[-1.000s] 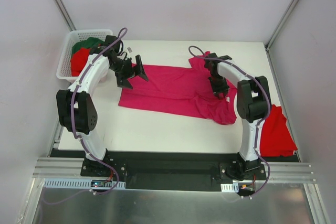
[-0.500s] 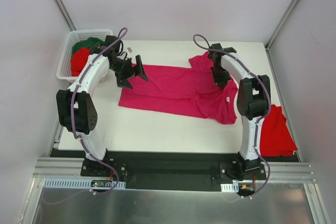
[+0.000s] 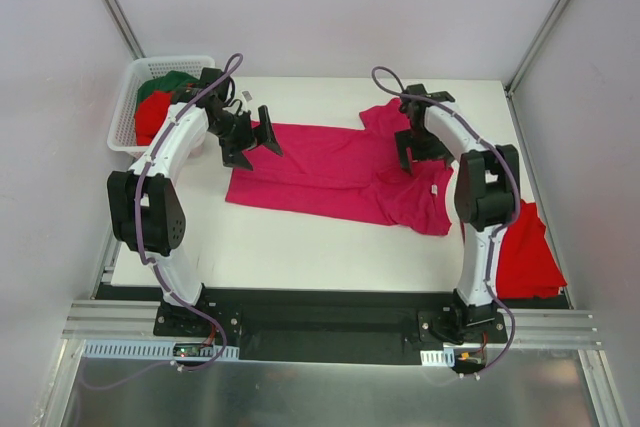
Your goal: Fold and stack the t-shirts
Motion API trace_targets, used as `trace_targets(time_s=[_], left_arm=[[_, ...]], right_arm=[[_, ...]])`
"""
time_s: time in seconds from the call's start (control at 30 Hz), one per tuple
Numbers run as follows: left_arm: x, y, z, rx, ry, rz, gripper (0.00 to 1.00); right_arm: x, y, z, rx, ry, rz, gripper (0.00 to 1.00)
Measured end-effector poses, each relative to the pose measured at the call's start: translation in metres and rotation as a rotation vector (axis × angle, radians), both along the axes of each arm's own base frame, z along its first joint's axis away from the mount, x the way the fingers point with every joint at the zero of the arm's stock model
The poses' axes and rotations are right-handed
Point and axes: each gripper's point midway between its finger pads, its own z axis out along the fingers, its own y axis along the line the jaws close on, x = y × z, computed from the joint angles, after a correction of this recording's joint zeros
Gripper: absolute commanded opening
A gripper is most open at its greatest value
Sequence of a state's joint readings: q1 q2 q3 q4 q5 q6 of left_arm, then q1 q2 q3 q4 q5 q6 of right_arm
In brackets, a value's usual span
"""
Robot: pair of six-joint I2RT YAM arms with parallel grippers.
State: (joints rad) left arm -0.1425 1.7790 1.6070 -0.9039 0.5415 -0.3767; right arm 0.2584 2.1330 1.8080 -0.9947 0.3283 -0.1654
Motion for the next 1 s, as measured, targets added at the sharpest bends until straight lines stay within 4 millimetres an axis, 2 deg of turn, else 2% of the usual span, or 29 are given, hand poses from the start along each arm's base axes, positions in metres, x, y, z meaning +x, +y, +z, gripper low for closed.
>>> trace_targets(time_s=[0.07,0.23,0.27,0.33,0.37,0.5,0.67,0.73,0.93,1.0], left_arm=[[0.000,0.000,0.000,0.000,0.000,0.000,0.99],[0.001,0.002,-0.001,0.011,-0.001,0.004,0.99],[0.001,0.004,-0.004,0.024,-0.002,0.007,0.99],[0.000,0.008,-0.011,0.054,0.004,0.009,0.99],[-0.002,0.010,-0.014,0.067,0.008,0.006,0.99],[-0.013,0.025,-0.041,0.161,0.052,0.004,0.99],[-0.029,0.040,-0.070,0.248,0.123,0.007,0.99],[-0.034,0.044,-0.079,0.271,0.148,0.008,0.99],[-0.040,0.049,-0.088,0.297,0.169,-0.002,0.99],[-0.040,0.049,-0.088,0.297,0.166,-0.008,0.99]], right_arm=[[-0.017,-0.002,0.003,0.012,0.016,-0.006,0.96],[-0.083,-0.003,0.009,0.088,0.071,-0.033,0.97],[-0.095,-0.003,0.010,0.103,0.078,-0.036,0.85],[-0.118,-0.002,0.011,0.131,0.092,-0.034,0.73],[-0.128,-0.001,0.011,0.141,0.096,-0.032,0.60],[-0.155,0.003,0.013,0.166,0.092,0.003,0.56],[-0.172,0.008,0.007,0.183,0.086,0.050,0.56],[-0.174,0.009,0.003,0.178,0.092,0.058,0.61],[-0.168,0.002,-0.003,0.118,0.097,0.068,0.62],[-0.165,0.001,-0.006,0.097,0.106,0.066,0.58]])
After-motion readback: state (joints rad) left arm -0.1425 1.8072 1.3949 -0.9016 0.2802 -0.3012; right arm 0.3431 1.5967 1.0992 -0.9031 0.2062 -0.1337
